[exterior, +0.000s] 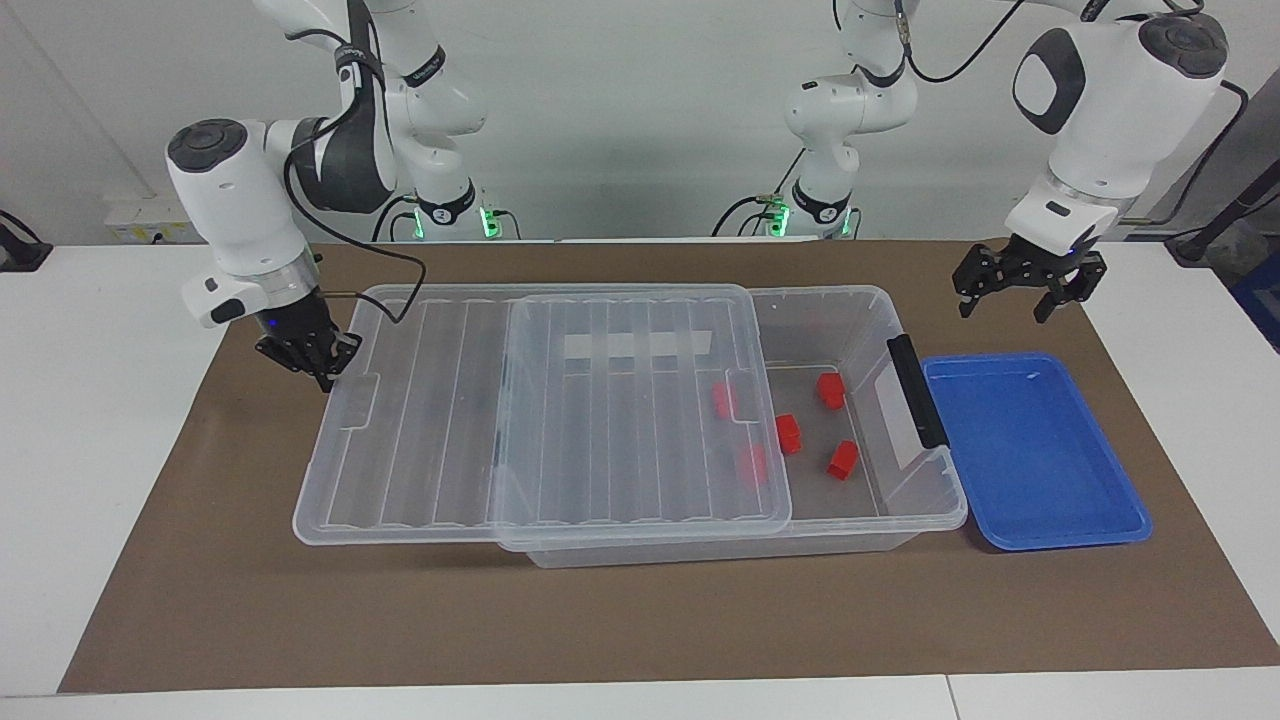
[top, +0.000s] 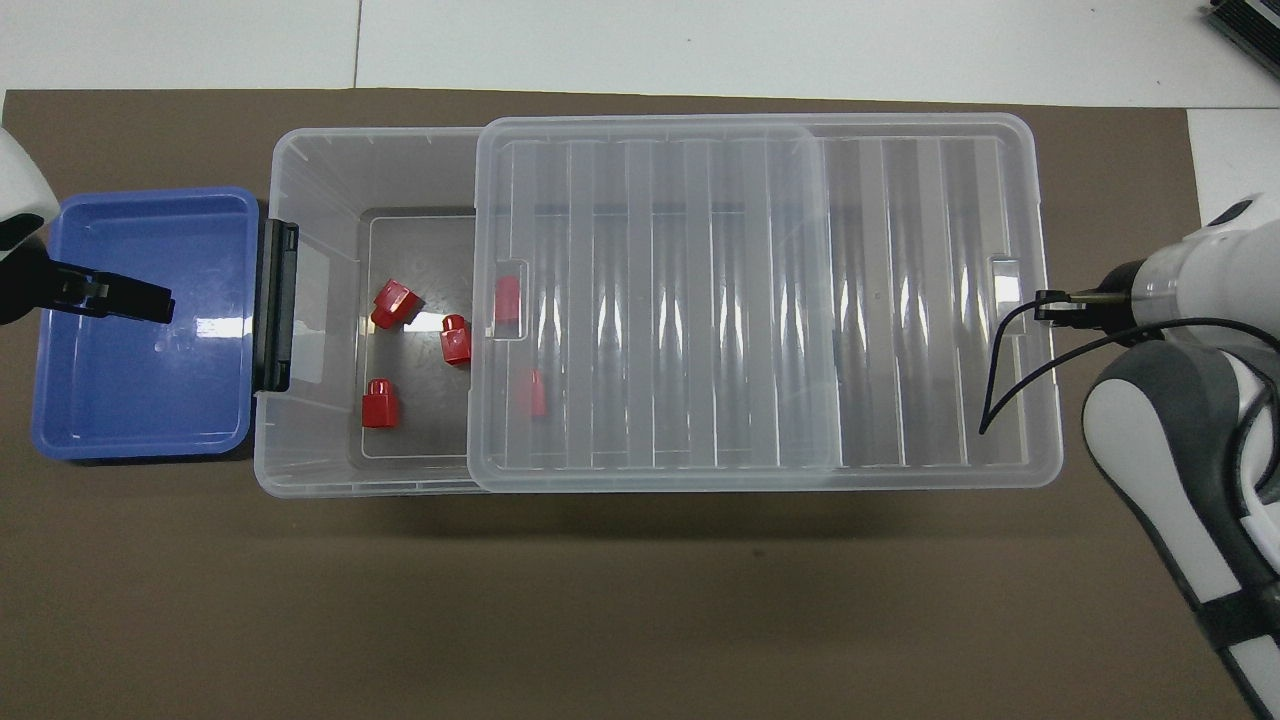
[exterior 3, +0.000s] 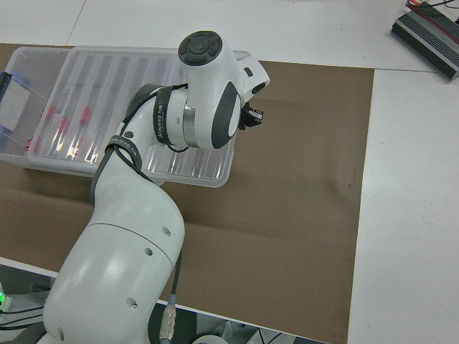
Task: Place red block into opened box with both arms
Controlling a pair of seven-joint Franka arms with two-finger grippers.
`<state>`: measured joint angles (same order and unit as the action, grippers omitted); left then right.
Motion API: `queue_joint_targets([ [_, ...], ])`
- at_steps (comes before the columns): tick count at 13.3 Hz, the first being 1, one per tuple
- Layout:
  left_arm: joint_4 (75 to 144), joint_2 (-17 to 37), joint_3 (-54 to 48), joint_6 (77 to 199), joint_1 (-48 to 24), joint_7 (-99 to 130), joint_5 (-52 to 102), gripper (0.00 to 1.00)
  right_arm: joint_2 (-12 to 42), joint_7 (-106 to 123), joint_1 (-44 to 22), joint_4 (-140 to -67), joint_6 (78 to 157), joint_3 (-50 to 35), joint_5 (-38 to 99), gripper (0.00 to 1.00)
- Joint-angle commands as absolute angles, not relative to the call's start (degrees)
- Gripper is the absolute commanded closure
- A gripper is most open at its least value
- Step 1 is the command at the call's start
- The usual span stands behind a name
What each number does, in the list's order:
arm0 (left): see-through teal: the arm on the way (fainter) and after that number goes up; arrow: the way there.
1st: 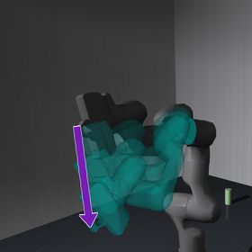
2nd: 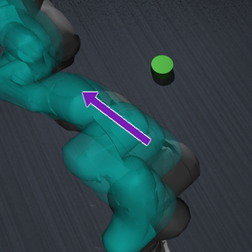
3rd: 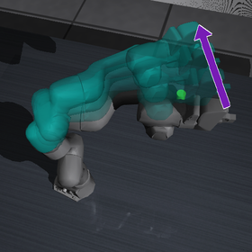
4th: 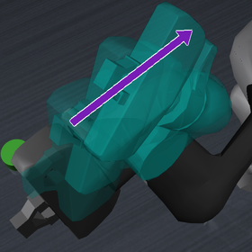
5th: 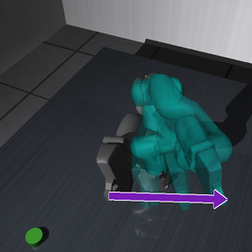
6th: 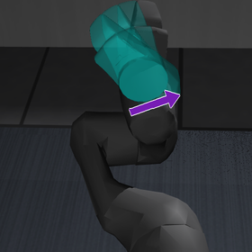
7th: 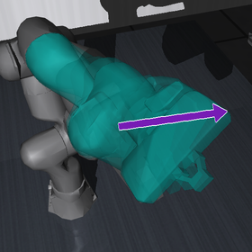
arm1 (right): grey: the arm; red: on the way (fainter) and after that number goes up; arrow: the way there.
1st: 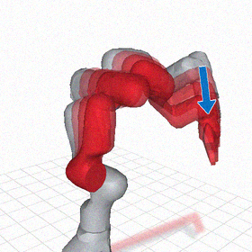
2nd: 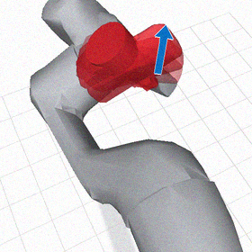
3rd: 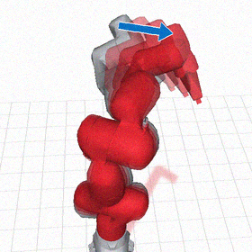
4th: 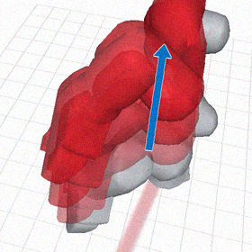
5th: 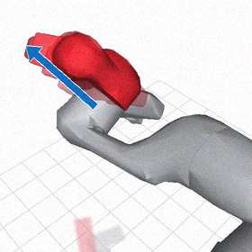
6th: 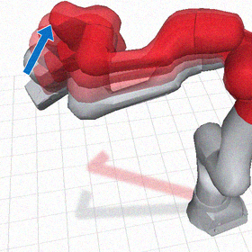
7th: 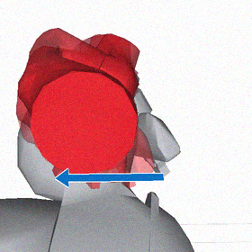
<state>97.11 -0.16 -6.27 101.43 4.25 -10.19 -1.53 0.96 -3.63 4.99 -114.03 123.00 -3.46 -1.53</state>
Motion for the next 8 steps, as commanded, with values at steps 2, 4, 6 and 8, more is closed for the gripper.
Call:
queue_joint_targets([
  [2, 94.49, -1.58, -5.19, 99.85, 2.90, -9.32, -1.67, 0.00, 0.62, -2.20, 1.77, -114.52, 121.56, -3.78, -0.97, 1.00],
  [4, 90.99, -1.50, -4.14, 97.39, 2.55, -8.53, -1.41, 0.00, 0.53, -2.55, -1.48, -114.52, 121.46, -3.87, -0.88, 1.00],
  [6, 89.47, -1.23, -3.60, 96.16, 1.49, -1.10, -1.41, 0.00, 0.44, -4.12, -4.99, -114.43, 121.46, -3.96, -0.88, 1.00],
  [8, 89.73, -1.58, -4.65, 95.80, 1.67, 0.88, -2.11, 0.00, 0.35, -6.14, -7.29, -114.43, 121.55, -3.96, -0.88, 1.00],
])
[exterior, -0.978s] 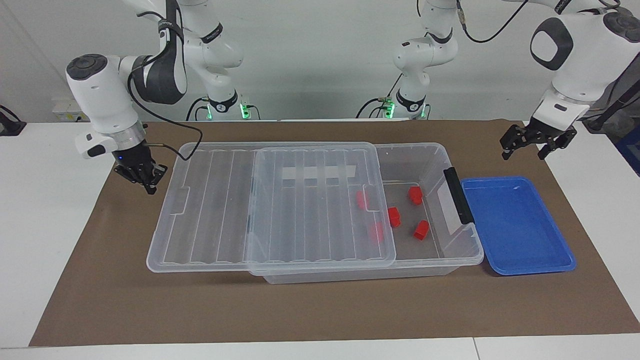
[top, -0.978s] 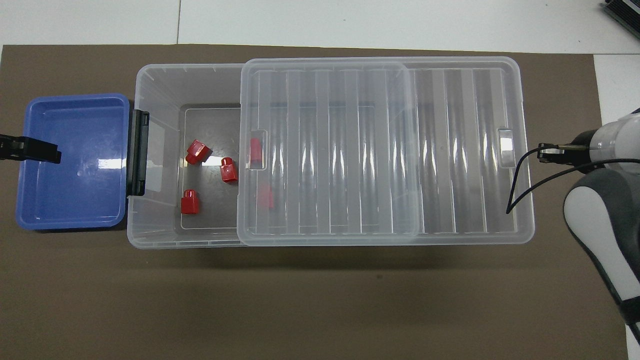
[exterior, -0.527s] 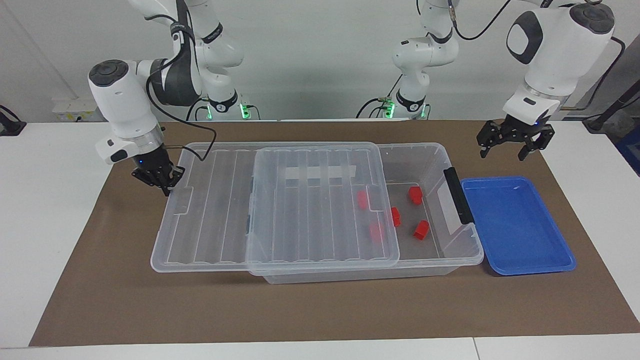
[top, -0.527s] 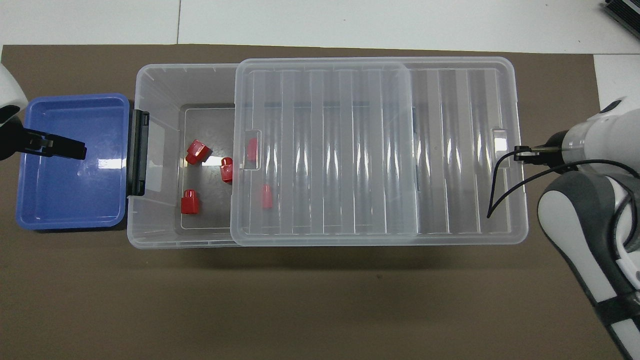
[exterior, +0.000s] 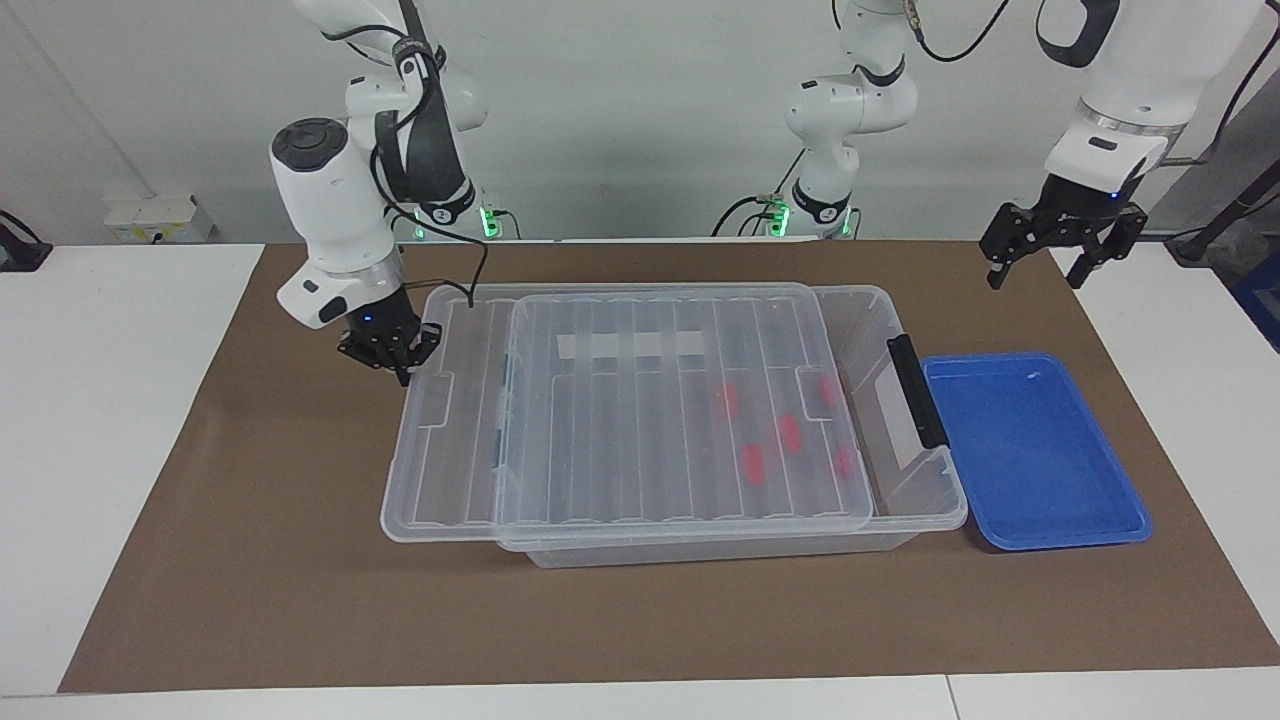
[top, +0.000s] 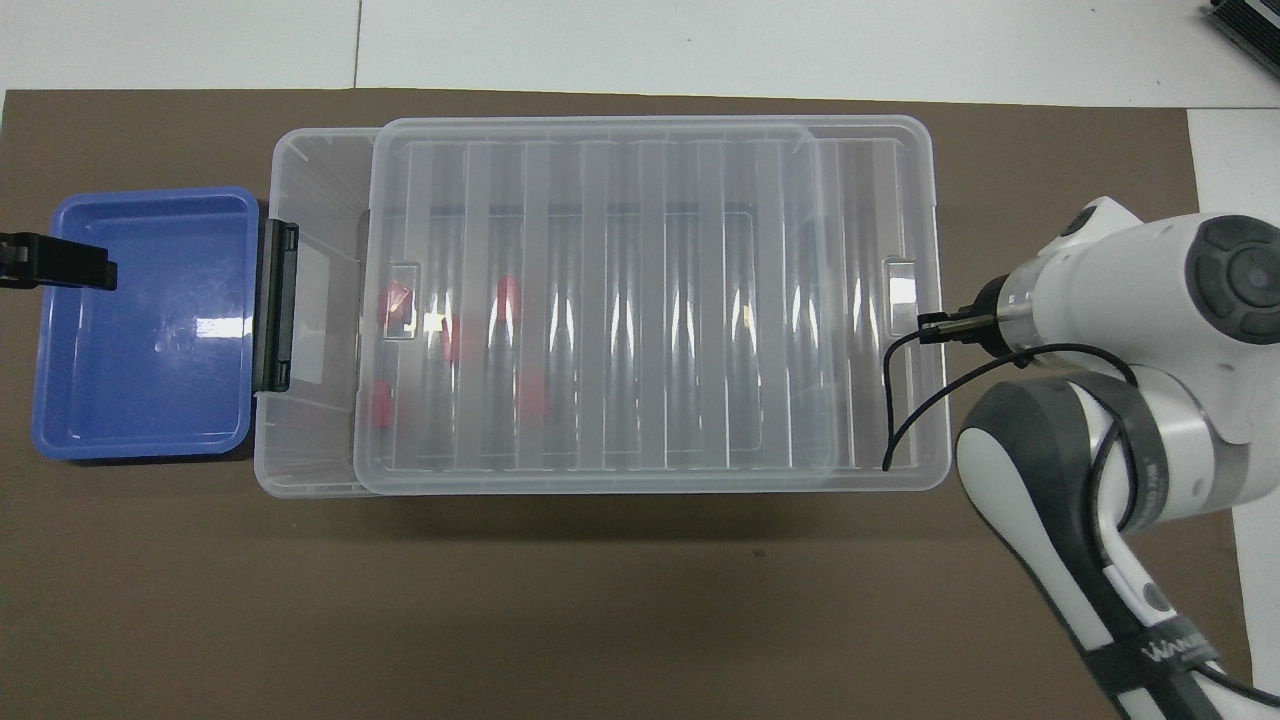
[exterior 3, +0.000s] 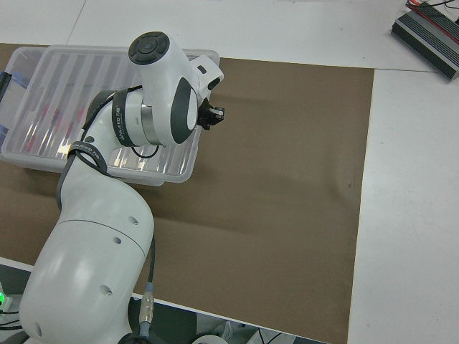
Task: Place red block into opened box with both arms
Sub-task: 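Push the lid edge fully shut with the right gripper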
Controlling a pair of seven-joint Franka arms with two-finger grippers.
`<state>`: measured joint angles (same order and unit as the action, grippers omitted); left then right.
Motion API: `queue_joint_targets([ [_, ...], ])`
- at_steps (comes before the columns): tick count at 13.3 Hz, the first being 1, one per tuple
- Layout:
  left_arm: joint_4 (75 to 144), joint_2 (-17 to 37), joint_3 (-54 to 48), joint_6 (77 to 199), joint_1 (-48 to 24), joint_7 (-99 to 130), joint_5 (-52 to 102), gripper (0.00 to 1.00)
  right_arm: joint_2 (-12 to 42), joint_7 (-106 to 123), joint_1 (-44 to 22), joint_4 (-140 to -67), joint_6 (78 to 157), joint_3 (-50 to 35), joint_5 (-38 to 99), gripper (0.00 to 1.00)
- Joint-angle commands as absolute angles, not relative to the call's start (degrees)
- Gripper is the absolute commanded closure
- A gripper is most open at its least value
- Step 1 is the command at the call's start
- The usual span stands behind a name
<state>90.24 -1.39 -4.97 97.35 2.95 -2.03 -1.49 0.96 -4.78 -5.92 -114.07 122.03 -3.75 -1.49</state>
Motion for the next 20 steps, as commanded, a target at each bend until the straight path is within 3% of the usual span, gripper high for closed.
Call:
queue_joint_targets([
  [1, 89.74, -1.58, -4.66, 95.89, 1.41, 1.40, -2.02, 0.00, 0.26, -6.24, -7.90, -114.43, 121.47, -3.96, -0.88, 1.00],
  [7, 90.35, -2.29, -4.05, 95.80, 1.76, 1.32, -1.93, 0.00, 0.00, -6.15, -12.12, -114.52, 120.32, -3.96, -0.88, 1.00],
  [20, 92.37, -3.60, -3.60, 95.54, 2.64, 1.23, -1.93, 0.00, -0.09, -5.89, -12.92, -114.43, 120.32, -4.13, -0.79, 1.00],
])
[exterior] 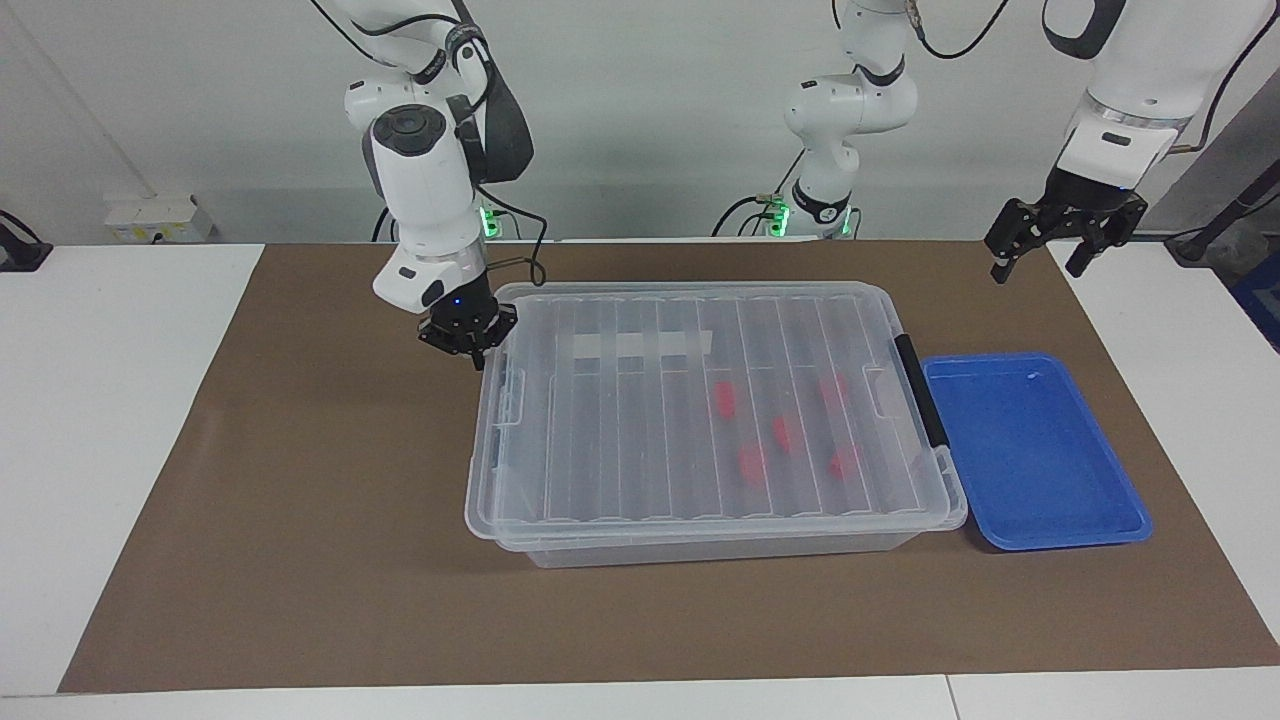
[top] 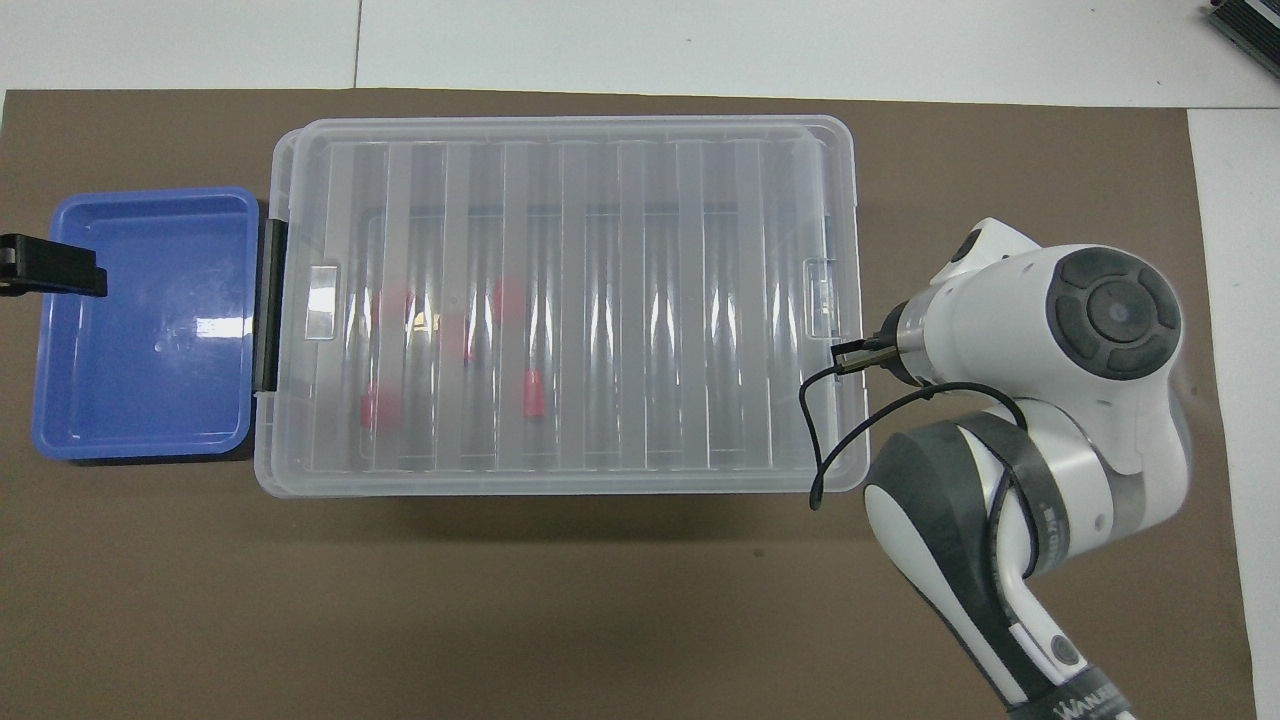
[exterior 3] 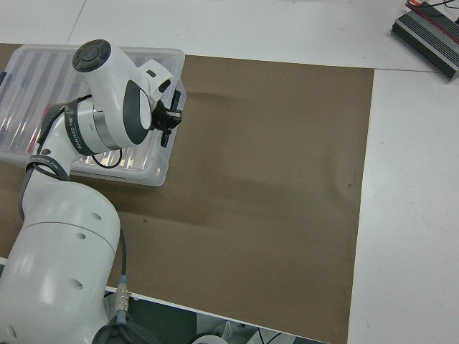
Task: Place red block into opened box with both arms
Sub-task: 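Push the lid edge fully shut with the right gripper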
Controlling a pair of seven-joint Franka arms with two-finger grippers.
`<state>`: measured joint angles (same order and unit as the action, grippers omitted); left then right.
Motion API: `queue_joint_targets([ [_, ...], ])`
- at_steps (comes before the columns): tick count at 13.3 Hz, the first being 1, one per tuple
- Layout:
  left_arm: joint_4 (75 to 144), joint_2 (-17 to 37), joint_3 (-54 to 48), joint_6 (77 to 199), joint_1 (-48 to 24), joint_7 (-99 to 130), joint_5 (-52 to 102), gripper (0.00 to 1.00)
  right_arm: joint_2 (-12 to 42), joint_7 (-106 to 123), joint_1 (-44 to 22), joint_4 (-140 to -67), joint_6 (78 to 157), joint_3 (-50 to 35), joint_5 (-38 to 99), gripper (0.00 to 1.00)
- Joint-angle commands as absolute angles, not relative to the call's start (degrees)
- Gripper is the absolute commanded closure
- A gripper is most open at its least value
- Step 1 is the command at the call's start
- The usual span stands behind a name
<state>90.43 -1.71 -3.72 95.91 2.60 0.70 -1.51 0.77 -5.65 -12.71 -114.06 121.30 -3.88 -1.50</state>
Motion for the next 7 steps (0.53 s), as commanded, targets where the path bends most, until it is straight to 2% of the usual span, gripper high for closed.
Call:
queue_joint_targets([
  [1, 92.37, -3.60, -3.60, 95.54, 2.72, 1.23, -2.02, 0.00, -0.09, -5.89, -12.92, -114.43, 120.24, -4.13, -0.79, 1.00],
  [7, 92.37, -3.60, -3.60, 95.54, 2.72, 1.23, -1.93, 0.00, -0.18, -5.71, -13.71, -114.17, 119.10, -4.13, -0.79, 1.00],
])
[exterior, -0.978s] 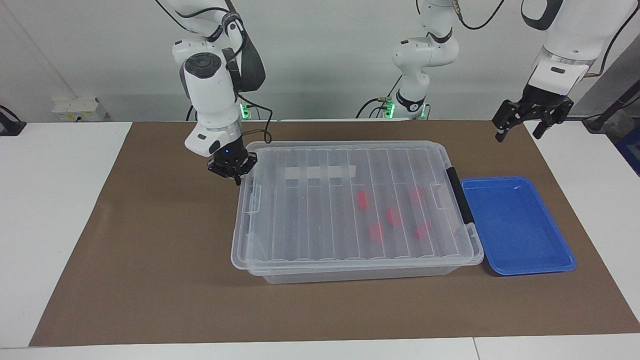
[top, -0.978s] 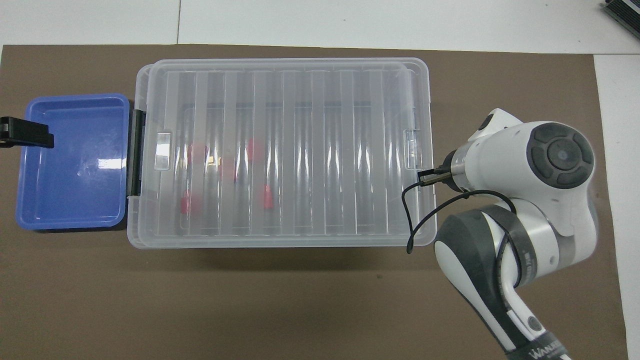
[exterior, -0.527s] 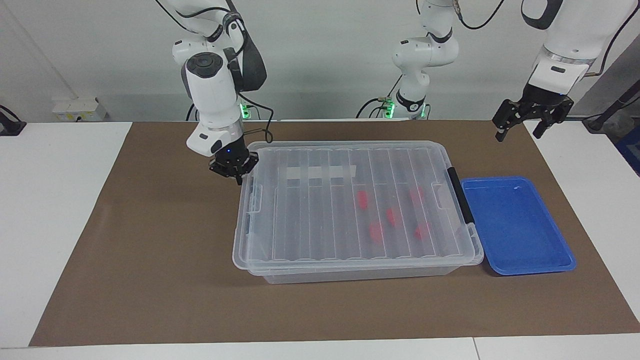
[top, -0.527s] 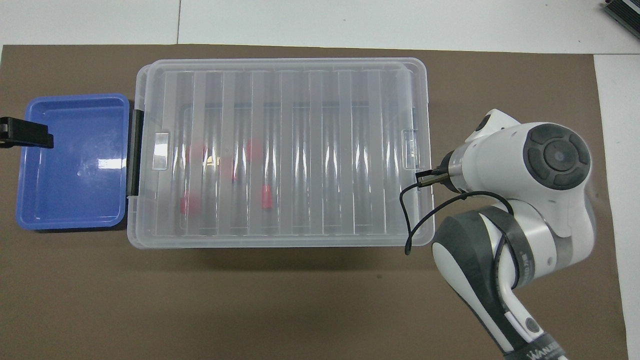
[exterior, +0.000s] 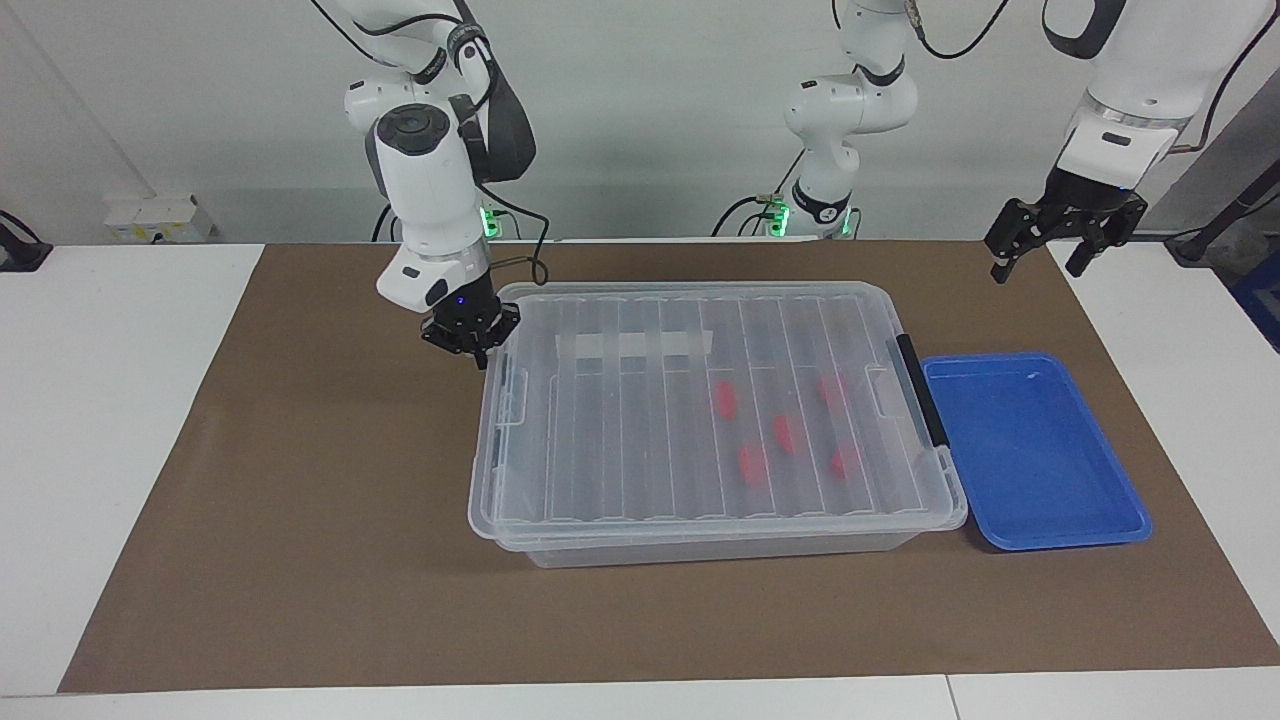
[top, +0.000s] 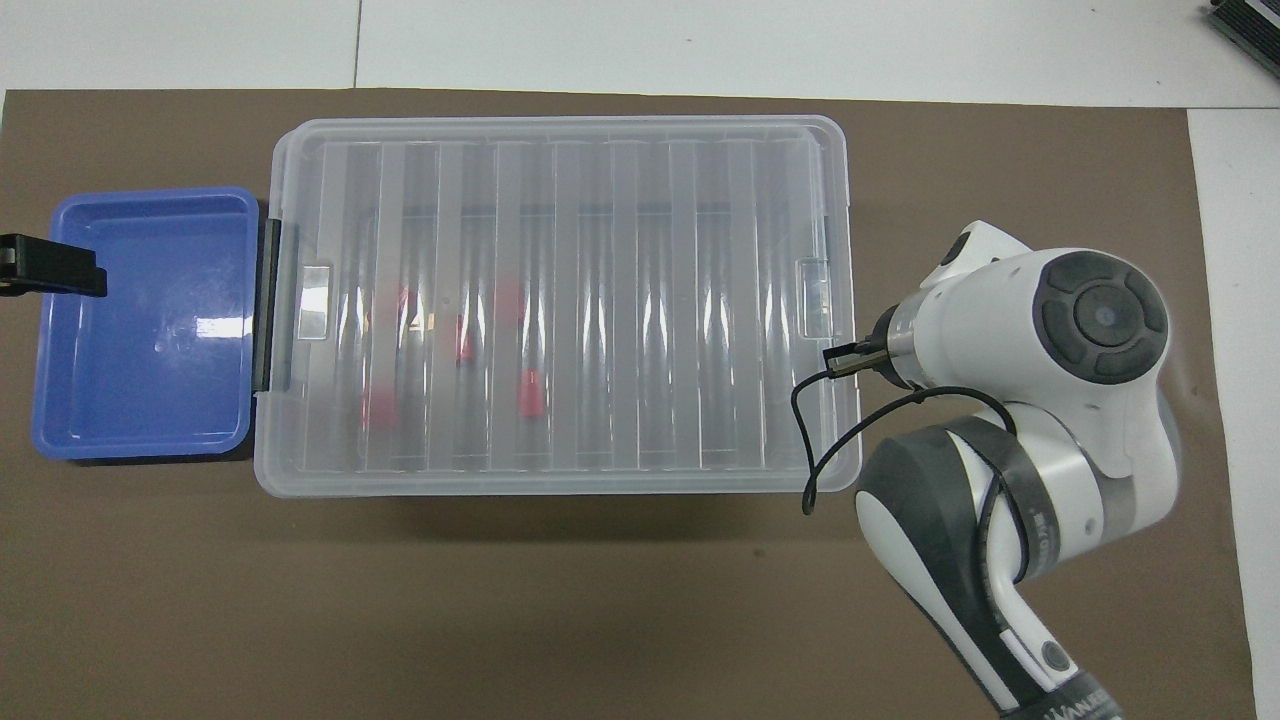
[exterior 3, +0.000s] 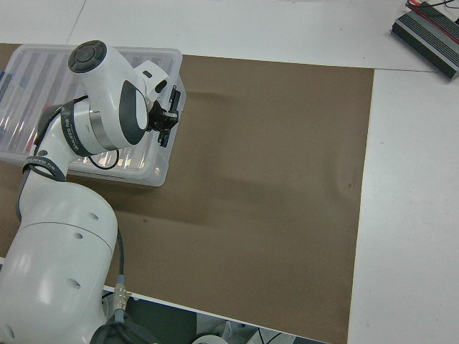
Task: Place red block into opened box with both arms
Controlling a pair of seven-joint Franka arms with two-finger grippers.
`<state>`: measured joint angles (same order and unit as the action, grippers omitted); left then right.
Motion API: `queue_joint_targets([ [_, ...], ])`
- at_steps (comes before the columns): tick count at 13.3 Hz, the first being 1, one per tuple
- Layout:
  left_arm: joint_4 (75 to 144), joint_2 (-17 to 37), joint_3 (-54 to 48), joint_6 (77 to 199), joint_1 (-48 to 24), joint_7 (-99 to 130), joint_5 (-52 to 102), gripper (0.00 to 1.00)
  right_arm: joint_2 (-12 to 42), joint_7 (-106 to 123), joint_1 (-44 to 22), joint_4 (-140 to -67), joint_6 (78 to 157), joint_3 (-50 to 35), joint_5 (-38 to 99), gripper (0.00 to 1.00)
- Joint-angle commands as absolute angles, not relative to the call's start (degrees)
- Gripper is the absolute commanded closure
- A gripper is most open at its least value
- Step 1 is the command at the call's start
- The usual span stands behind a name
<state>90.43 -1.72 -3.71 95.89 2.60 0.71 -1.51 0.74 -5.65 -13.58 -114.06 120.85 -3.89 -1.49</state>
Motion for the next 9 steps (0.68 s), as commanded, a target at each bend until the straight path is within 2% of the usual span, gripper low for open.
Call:
queue_joint_targets([
  [1, 92.37, -3.60, -3.60, 95.54, 2.72, 1.23, -1.93, 0.00, -0.26, -5.71, -13.62, -114.00, 119.00, -4.13, -0.79, 1.00],
  [4, 92.37, -3.60, -3.60, 95.54, 2.72, 1.23, -1.93, 0.00, -1.84, -6.06, -12.75, -113.99, 116.65, -3.35, -0.79, 1.00],
  [7, 92.37, -3.60, -3.60, 95.54, 2.64, 1.23, -1.93, 0.00, -3.51, -6.32, -7.92, -114.08, 112.51, -3.25, -0.79, 1.00],
  [8, 92.37, -3.60, -3.60, 95.54, 2.64, 1.23, -1.93, 0.00, -3.95, -6.24, -6.34, -114.00, 112.50, -3.34, -0.79, 0.80],
  [9, 92.37, -3.60, -3.60, 95.54, 2.72, 1.23, -2.02, 0.00, -4.13, -6.41, -4.85, -113.99, 112.59, -3.34, -0.79, 0.34],
])
